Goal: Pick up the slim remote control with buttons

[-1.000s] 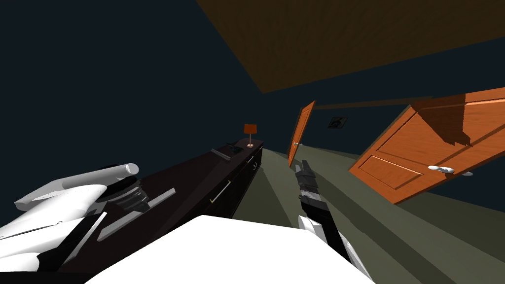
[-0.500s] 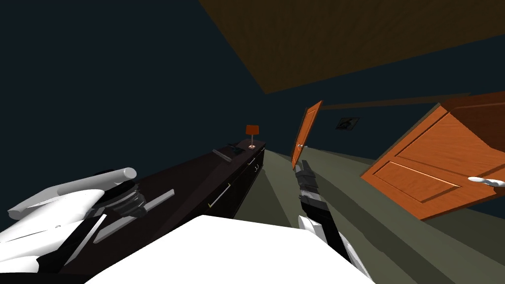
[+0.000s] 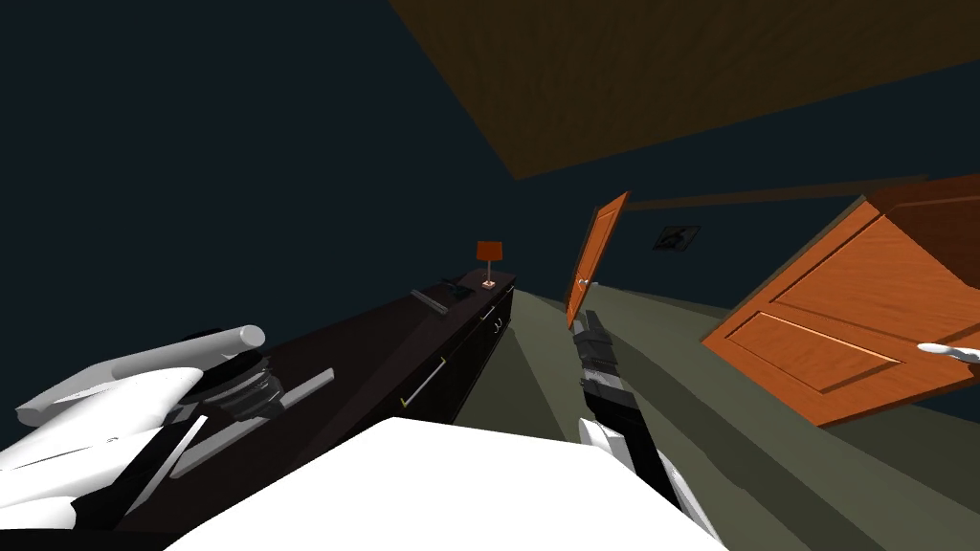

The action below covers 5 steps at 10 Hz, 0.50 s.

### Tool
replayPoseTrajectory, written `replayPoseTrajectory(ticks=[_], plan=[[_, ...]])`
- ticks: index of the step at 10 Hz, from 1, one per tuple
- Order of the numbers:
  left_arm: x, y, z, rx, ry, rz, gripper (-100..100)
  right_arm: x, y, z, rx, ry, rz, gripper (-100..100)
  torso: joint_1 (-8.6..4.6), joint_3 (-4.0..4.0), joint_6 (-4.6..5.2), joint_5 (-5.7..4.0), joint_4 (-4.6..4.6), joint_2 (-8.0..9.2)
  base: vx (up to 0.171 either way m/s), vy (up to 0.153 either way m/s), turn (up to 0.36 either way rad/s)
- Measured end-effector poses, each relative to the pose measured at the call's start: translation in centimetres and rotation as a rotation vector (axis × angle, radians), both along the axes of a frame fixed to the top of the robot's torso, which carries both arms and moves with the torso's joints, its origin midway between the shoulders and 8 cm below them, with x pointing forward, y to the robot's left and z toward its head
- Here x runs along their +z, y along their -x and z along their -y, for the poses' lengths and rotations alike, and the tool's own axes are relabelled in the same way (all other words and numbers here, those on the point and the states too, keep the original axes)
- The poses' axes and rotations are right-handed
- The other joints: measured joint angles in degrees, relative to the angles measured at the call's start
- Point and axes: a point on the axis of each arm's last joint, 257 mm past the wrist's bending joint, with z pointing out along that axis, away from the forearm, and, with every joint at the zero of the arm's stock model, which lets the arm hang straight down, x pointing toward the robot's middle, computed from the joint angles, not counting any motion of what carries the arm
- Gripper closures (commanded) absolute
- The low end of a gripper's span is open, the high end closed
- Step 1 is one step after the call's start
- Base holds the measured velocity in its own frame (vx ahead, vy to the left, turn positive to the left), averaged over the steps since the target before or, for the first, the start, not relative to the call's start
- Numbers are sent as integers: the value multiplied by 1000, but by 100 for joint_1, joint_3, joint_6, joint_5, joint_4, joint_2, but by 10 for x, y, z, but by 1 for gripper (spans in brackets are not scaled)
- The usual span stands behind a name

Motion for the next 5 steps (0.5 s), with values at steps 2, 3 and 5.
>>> replayPoseTrajectory(ticks=[2,3,5], plan=[[0,0,0,0,0,0,100,0,0,0,0,0,0,0,-1,0,1,0,0,1,-46,6,-70],[4,-3,-1,9,-1,0,100,0,0,0,0,0,0,0,0,12,11,-2,5,23,-129,28,-138],[12,-8,0,27,-1,3,100,0,0,0,0,0,0,0,1,26,0,-2,10,45,-102,19,-67]])
